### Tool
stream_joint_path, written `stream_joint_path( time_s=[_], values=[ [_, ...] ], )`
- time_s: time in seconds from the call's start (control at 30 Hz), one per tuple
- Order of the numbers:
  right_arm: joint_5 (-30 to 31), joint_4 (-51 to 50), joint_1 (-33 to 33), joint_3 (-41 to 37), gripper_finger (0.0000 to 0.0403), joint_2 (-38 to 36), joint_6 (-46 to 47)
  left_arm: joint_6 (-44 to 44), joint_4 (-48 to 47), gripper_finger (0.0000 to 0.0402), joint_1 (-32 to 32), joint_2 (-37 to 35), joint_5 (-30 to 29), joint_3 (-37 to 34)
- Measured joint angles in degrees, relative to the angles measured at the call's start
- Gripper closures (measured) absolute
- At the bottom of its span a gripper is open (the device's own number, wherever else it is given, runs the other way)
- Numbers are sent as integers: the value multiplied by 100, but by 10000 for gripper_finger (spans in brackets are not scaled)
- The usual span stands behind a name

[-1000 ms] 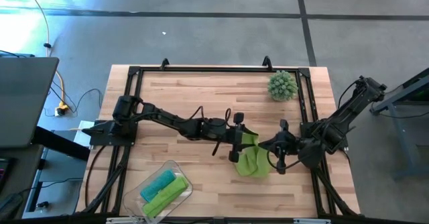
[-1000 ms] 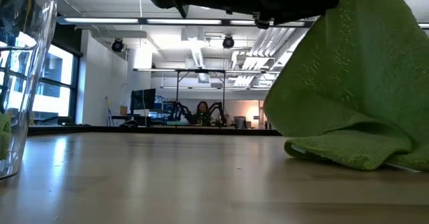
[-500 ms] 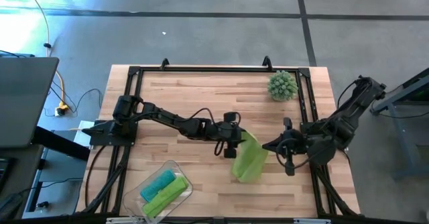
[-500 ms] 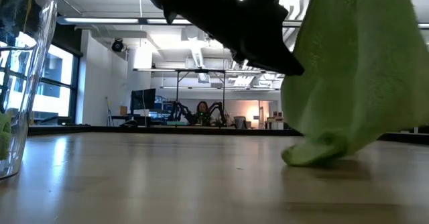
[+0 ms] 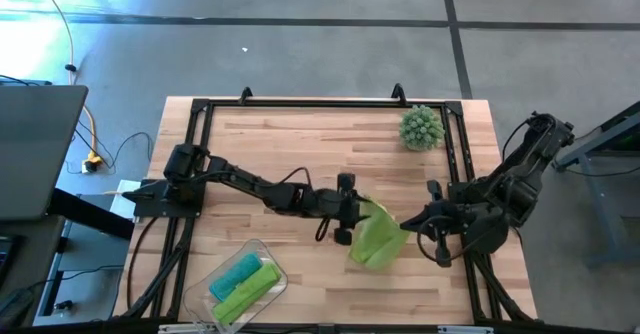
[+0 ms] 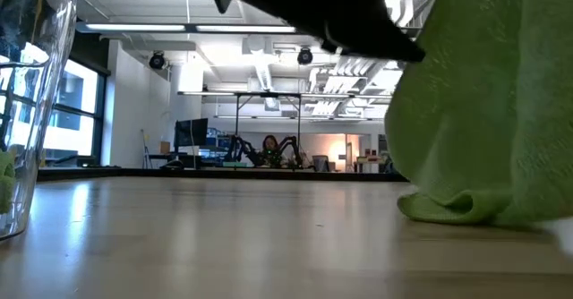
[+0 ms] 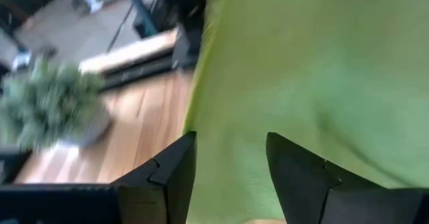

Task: Roll microfiber towels into tight, uniform cylinder then place into a basket
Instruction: Roll the light green microfiber cloth

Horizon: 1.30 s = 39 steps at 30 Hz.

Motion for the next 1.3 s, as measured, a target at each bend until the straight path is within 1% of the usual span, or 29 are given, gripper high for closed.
stream_joint_path(
  time_s=[0.17, 0.23, 0.37, 0.53, 0.63, 0.73, 0.83, 1.0, 1.17, 1.3],
  values=[
    [-242, -420, 0, 0, 403, 0, -154, 897, 717, 232, -145, 0, -18, 0],
    [-289, -453, -2, 0, 403, 0, -315, 1070, 901, 232, -145, 0, -1, 0],
    [-293, -418, -2, 0, 403, 0, -676, 894, 1179, 232, -95, 0, 54, 0],
    [-293, -250, -2, 0, 403, 0, -1143, 567, 1202, 232, 51, 18, 792, 0],
    [-293, -103, -2, -2, 403, 0, -1406, 460, 1146, 232, 136, 48, 916, 0],
    [-293, 104, -2, -2, 403, 0, -1699, 325, 940, 232, 207, 68, 920, 2],
    [-293, 278, -2, -2, 403, -16, -1937, 186, 348, 232, 252, 90, 983, 0],
    [-268, 352, -2, -2, 403, -153, -1952, -30, -812, 239, 251, 92, 995, -4],
    [-134, 356, -2, -2, 403, -236, -1954, -290, -1470, 276, 256, 92, 989, -4],
    [-65, 350, -4, -2, 403, -247, -1878, -427, -1606, 316, 259, 92, 988, -4]
  ],
)
